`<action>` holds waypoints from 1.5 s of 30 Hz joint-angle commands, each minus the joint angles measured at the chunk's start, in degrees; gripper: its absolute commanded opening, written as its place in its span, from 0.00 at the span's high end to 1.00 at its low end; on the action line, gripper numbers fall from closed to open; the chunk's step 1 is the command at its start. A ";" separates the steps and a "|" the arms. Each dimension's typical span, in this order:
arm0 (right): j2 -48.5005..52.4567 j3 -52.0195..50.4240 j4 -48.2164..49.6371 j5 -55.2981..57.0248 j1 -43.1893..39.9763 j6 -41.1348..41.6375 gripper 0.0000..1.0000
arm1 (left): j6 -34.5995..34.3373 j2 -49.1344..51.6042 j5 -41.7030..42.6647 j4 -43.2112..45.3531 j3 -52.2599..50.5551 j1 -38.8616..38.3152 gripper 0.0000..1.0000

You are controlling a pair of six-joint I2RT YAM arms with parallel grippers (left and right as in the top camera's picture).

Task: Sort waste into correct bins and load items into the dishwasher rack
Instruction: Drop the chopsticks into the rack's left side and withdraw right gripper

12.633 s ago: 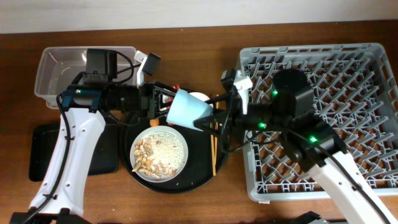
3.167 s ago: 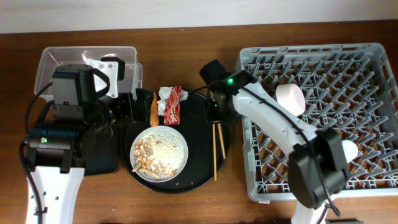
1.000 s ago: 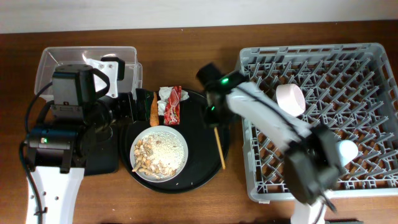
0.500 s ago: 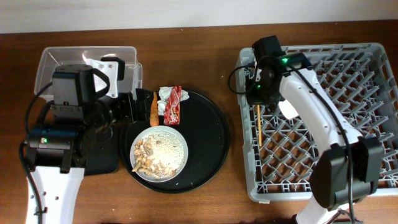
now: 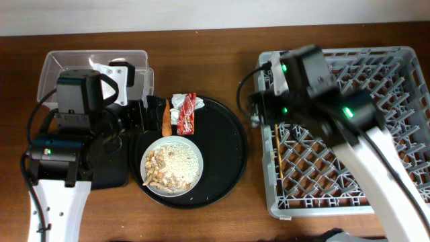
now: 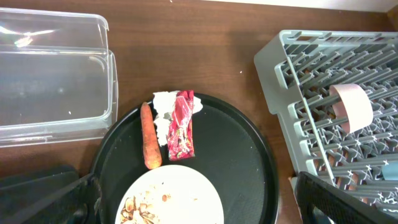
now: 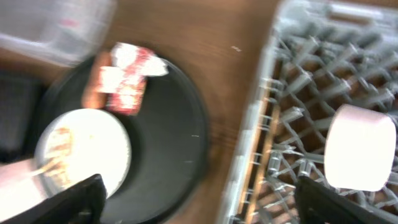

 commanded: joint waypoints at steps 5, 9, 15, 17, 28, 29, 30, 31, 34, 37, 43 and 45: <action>-8.17 0.81 -6.36 0.13 4.68 0.13 0.02 | -0.50 -0.09 -0.15 0.09 0.70 -0.15 0.01; -11.78 0.79 -9.57 1.33 3.63 0.09 0.02 | -0.50 -0.09 -0.15 0.09 0.70 -0.15 0.01; -20.13 0.31 -9.14 6.88 3.61 -4.11 0.02 | -0.50 -0.07 -0.13 -0.07 0.70 -0.15 0.01; -23.98 -1.97 -4.48 7.21 2.36 -7.63 0.02 | -0.50 -0.09 -0.15 -0.13 0.70 -0.15 0.01; -52.94 -48.65 34.12 3.78 -15.28 -9.07 0.02 | -0.50 -0.09 -0.15 -0.28 0.70 -0.15 0.01; -55.30 -52.70 36.74 2.75 -15.76 -9.07 0.02 | -0.50 -0.09 -0.15 -0.31 0.70 -0.15 0.01; -57.02 -55.47 38.49 2.12 -16.04 -8.90 0.02 | -0.50 -0.09 -0.15 -0.31 0.70 -0.15 0.01; -59.19 -58.99 40.65 1.07 -16.31 -8.90 0.02 | -0.50 -0.09 -0.15 -0.33 0.70 -0.15 0.01; -66.47 -69.42 46.31 -1.73 -17.20 -8.87 0.02 | -0.50 -0.07 -0.13 -0.33 0.70 -0.15 0.01; -72.87 -77.11 48.89 -2.12 -18.29 -8.87 0.02 | -0.50 -0.09 -0.15 -0.33 0.70 -0.15 0.01; -80.26 -87.49 53.59 -2.08 -19.56 -8.90 0.02 | -0.50 -0.07 -0.15 -0.33 0.70 -0.15 0.01; -80.26 -90.99 58.66 -2.10 -19.56 -8.90 0.02 | -0.50 -0.07 -0.15 -0.33 0.70 -0.15 0.01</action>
